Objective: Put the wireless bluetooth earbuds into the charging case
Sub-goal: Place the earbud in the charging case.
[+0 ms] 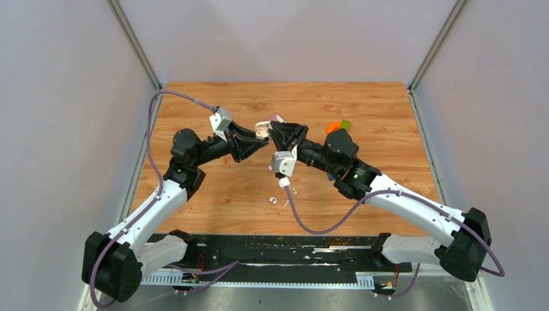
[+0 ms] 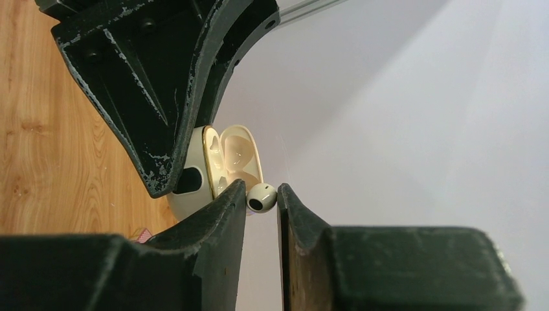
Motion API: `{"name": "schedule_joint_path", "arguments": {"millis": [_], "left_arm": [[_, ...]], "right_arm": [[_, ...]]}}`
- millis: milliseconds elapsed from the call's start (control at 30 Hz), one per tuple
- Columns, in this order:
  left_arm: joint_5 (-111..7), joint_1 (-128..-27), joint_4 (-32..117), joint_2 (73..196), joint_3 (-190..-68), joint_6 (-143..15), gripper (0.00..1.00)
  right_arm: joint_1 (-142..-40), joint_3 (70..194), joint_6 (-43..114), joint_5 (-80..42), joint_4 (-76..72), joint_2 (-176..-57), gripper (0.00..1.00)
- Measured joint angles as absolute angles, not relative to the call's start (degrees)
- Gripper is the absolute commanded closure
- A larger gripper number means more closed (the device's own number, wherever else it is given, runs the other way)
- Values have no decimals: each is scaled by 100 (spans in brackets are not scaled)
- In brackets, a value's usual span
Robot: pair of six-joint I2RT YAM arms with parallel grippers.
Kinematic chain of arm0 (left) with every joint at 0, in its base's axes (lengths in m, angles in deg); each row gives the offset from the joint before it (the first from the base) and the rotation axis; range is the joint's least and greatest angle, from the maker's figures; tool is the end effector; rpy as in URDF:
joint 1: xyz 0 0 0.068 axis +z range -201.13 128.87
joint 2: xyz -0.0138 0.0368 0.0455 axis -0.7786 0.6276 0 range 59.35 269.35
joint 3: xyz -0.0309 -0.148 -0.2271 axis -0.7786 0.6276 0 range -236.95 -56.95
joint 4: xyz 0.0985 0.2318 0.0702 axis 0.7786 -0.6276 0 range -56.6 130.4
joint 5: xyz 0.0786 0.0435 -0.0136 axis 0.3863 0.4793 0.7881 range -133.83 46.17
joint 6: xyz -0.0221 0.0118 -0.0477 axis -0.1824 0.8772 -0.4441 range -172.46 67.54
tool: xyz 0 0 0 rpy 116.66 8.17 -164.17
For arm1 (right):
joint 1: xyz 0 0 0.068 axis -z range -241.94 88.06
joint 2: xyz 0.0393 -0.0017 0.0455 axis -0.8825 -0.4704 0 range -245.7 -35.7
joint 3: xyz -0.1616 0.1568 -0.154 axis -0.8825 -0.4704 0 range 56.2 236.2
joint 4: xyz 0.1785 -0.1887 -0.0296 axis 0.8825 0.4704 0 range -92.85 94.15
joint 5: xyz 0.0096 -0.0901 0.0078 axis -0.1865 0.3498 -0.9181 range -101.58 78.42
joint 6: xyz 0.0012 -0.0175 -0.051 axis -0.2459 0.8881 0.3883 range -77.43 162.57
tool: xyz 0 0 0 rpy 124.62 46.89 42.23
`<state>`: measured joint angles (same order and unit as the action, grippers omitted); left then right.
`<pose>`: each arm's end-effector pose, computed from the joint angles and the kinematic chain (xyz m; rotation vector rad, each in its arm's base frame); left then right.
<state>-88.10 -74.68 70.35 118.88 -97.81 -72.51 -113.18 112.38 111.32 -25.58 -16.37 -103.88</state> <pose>0.2054 -0.1167 0.3389 0.7238 1.3537 -1.1421 0.1703 0.2257 0.3692 -1.4245 0.5993 -0.0537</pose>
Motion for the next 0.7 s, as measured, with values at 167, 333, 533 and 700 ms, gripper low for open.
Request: {"name": "schedule_joint_path", "arguments": {"millis": [167,333,533,700], "left_arm": [[-8775,-7468,7070,11881,-9748,-7251,100],[-8762,-7466,7070,11881,-9737,-7249,100],[-8745,-7466,7072,11881,-9737,-7243,100],[-8734,-7468,7070,11881,-9707,-7221,100]], "right_arm": [[-11318,11238,11130,-2576,-1602,-10388,75],[-11318,11240,11127,-2611,-1554,-10388,73],[-11318,11284,11127,-2665,-1442,-10388,73],[-11318,11297,11119,-2663,-1392,-10388,61]]}}
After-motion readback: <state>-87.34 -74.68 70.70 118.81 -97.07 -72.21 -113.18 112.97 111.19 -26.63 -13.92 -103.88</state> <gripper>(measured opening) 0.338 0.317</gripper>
